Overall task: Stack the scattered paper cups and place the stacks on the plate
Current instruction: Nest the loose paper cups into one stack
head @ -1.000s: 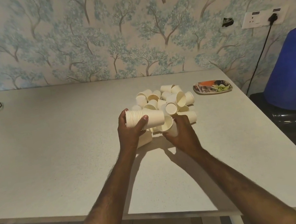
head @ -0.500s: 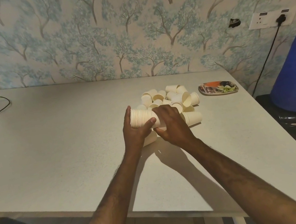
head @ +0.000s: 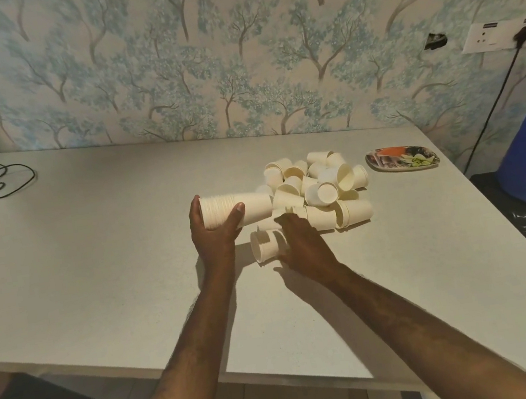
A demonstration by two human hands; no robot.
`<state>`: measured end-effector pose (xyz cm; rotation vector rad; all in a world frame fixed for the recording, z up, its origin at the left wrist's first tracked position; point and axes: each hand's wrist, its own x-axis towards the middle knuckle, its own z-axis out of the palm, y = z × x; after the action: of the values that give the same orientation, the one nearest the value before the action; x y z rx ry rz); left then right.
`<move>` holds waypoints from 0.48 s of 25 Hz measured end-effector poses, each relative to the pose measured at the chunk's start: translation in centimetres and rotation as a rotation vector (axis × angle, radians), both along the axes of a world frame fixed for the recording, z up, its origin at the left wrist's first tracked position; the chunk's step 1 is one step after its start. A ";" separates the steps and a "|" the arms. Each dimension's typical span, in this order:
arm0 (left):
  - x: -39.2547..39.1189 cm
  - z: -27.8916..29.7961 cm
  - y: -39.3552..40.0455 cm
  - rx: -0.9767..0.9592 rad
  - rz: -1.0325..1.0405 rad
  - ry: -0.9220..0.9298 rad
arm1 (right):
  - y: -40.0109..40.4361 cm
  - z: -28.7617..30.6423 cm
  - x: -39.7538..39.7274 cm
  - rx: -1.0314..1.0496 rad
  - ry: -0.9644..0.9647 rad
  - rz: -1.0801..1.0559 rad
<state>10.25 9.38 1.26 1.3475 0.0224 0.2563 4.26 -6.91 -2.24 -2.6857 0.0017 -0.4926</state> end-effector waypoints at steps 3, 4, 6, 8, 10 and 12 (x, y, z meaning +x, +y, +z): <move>0.1 -0.1 0.7 0.011 0.040 0.005 | 0.7 -1.2 0.4 -0.203 -0.003 0.125; 0.1 -0.2 0.7 0.008 0.044 0.004 | 0.8 -1.4 0.7 -0.251 -0.003 0.145; 0.0 -0.2 0.9 0.018 0.054 -0.003 | 1.0 -1.7 0.9 -0.316 -0.002 0.154; 0.0 -0.2 1.0 0.014 0.053 0.001 | 1.1 -1.8 1.2 -0.330 0.002 0.136; 0.0 -0.3 1.2 0.014 0.050 0.014 | 1.0 -2.0 1.1 -0.287 0.002 0.105; 0.1 -0.5 1.5 0.022 0.049 0.027 | 0.8 -2.0 1.0 -0.201 0.025 0.081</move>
<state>10.31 10.86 0.80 1.3732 0.0757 0.2805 5.21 -6.14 -4.19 -2.8735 -0.1572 -0.4561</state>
